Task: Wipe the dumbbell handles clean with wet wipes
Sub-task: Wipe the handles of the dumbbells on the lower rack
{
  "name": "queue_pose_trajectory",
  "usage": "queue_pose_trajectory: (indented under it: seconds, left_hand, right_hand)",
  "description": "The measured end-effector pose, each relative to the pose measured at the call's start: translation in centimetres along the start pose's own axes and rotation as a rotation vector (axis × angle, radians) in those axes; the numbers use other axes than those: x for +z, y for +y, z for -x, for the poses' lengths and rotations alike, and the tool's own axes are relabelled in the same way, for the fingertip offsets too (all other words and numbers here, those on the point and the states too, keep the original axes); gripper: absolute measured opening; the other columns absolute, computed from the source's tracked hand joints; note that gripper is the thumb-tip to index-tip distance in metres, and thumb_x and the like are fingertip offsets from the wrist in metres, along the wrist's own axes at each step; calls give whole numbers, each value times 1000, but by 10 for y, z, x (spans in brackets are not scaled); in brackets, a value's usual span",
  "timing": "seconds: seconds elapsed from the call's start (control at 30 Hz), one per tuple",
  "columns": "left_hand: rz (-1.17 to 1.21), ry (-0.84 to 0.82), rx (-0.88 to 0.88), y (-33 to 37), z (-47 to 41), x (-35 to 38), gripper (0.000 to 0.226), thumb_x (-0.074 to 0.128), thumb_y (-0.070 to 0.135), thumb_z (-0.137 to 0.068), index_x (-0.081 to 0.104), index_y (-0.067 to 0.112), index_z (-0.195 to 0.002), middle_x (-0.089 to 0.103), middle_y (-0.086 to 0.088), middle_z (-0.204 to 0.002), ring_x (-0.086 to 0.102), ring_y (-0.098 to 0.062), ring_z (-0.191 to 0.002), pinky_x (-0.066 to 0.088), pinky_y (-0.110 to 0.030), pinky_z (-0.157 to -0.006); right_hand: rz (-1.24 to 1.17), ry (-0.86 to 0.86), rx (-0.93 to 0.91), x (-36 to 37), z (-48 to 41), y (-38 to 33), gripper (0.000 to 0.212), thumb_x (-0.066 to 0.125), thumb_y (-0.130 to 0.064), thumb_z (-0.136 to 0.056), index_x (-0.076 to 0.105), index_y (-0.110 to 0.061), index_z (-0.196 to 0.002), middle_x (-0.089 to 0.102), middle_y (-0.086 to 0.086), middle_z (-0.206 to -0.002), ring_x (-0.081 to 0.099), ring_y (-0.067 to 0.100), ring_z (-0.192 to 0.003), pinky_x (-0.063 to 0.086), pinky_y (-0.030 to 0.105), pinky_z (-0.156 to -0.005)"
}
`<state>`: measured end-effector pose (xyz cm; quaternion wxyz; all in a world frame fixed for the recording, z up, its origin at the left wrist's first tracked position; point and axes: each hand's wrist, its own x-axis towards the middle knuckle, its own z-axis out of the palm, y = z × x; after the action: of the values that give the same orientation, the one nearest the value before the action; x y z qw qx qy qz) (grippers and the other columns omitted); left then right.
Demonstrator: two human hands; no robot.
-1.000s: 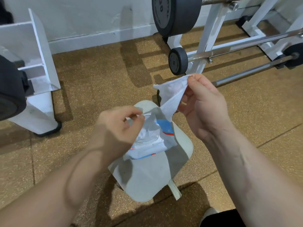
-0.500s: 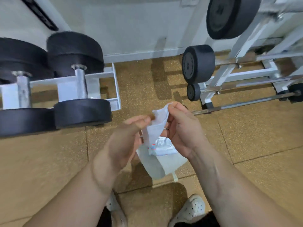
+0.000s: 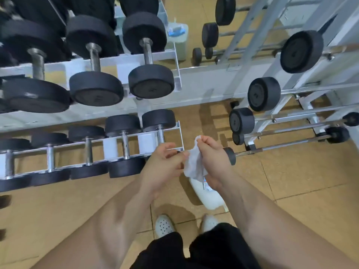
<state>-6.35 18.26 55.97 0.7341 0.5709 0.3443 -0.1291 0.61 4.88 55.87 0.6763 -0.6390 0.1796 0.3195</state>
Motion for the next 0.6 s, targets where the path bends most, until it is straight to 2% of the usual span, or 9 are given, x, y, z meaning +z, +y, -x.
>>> queue_pose_trajectory:
  seconds: [0.07,0.17,0.23,0.33,0.4,0.43,0.5,0.57,0.6]
  left_hand:
    - [17,-61,-74,4,-8,-10,39,73,22,-92,60,21,-129,72,-4,-120,72,-26,-106,55,-50,-99]
    - [-99,15,-63,5,-30,-23,8,69,19,-95,77,17,-94,77,-10,-102,72,-33,-102,58,-49,-93]
    - [-90,131,-78,3,-51,-33,15,69,20,-95,72,11,-83,75,-15,-94,71,-31,-91,59,-48,-86]
    - [-72,204,-84,-5,-87,-52,17,66,23,-97,67,10,-85,70,-15,-93,67,-26,-85,62,-38,-72]
    - [-68,201,-70,-14,-112,-63,19,65,21,-98,66,12,-82,66,-6,-86,64,-20,-82,59,-31,-66]
    - [-71,195,-67,-18,-122,-68,22,64,20,-99,64,14,-78,65,2,-77,62,-16,-77,57,-29,-65]
    - [-92,180,-67,-28,-144,-76,24,63,18,-100,60,16,-75,58,12,-66,57,-10,-71,57,-29,-66]
    - [-126,153,-76,-40,-166,-85,17,63,19,-100,65,16,-83,61,9,-76,59,-10,-77,57,-29,-68]
    - [-140,144,-78,-47,-177,-91,13,63,19,-99,67,17,-88,64,6,-83,61,-11,-82,56,-30,-68]
  right_hand:
    - [-10,-37,26,14,-3,0,8,52,-19,-102,57,-18,-96,61,-1,-75,61,11,-64,52,25,-56]
    - [25,-39,28,24,-24,-1,3,57,-22,-99,57,-20,-97,64,4,-83,61,21,-75,53,35,-68]
    - [70,-57,24,29,-47,-1,6,59,-25,-97,58,-25,-103,68,3,-83,63,20,-74,50,34,-65]
    - [244,-159,-69,41,-84,8,18,64,-24,-96,59,-35,-110,68,-8,-85,64,3,-68,48,21,-55]
    - [451,-223,-140,47,-109,21,22,69,-28,-93,58,-44,-103,62,-13,-103,60,-2,-85,47,13,-67]
    - [556,-245,-163,50,-122,30,22,70,-32,-91,56,-47,-100,60,-14,-110,58,0,-95,47,13,-75]
    - [747,-248,-215,55,-149,51,21,71,-48,-85,57,-48,-100,59,-14,-114,57,8,-105,50,25,-88]
    - [877,-235,-308,58,-173,73,33,67,-59,-80,65,-40,-107,64,-16,-108,58,9,-106,47,32,-94]
    - [901,-241,-347,61,-185,85,35,67,-58,-81,68,-36,-108,66,-17,-104,58,7,-104,46,32,-94]
